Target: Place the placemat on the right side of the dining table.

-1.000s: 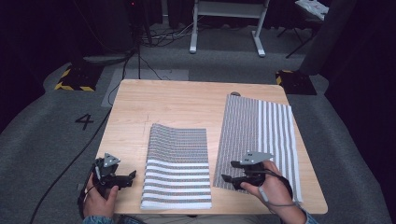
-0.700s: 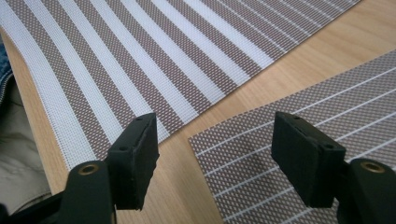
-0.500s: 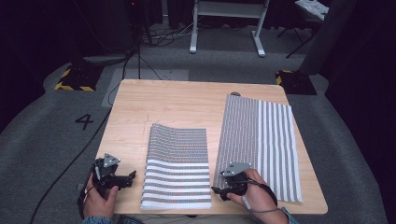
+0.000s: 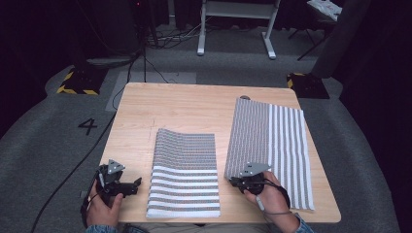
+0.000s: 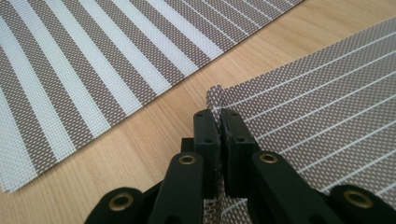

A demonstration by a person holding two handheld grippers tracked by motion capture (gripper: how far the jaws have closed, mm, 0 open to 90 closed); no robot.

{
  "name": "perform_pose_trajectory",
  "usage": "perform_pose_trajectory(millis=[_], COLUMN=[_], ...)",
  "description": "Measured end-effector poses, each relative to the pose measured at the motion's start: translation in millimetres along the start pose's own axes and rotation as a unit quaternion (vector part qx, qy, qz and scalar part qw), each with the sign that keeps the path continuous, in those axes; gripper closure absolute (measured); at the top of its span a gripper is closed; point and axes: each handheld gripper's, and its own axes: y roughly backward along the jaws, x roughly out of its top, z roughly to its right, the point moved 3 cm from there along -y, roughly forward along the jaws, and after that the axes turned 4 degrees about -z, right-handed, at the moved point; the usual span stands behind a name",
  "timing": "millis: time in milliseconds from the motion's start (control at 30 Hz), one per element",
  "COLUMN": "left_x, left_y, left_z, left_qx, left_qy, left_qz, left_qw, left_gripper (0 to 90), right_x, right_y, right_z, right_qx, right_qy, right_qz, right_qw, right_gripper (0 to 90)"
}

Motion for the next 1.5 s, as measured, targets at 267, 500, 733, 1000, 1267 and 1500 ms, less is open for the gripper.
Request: perform_pose_trajectory(millis=[267,500,733,1000,1267,1500], left_x=[0.4,1.6,1.6,1.4,1.4,1.4], left_y=[-0.4,-1.5,-1.5,-1.2,-1.2,-1.2], left_z=[-0.2,-0.6,-0.7,-0.8,-0.7,-0.8], left_qx=[0.001,-0.001,0.0,0.002,0.002,0.002], left_qy=[0.0,0.004,0.004,0.004,0.005,0.005], left_qz=[0.001,0.0,0.0,0.001,0.001,0.001], left_qw=[1.0,1.0,1.0,1.0,1.0,1.0], left_gripper=[0.1,0.1,0.1,0.1,0.1,0.1], right_x=[-12.8,-38.8,-49.5,-48.5,-43.7,-43.4], right_y=[28.0,45.9,51.9,50.8,45.2,46.8], right_z=[-1.0,7.8,21.1,34.7,31.2,26.3], right_qx=[0.005,0.004,-0.014,-0.024,-0.023,-0.027], right_qy=[0.02,0.005,-0.002,-0.011,-0.003,0.003], right_qz=[-0.003,-0.014,-0.007,0.004,0.002,0.0], right_qw=[0.9998,0.9999,0.9999,0.9997,0.9997,0.9996], right_gripper=[86.9,86.5,86.0,85.3,84.5,84.2])
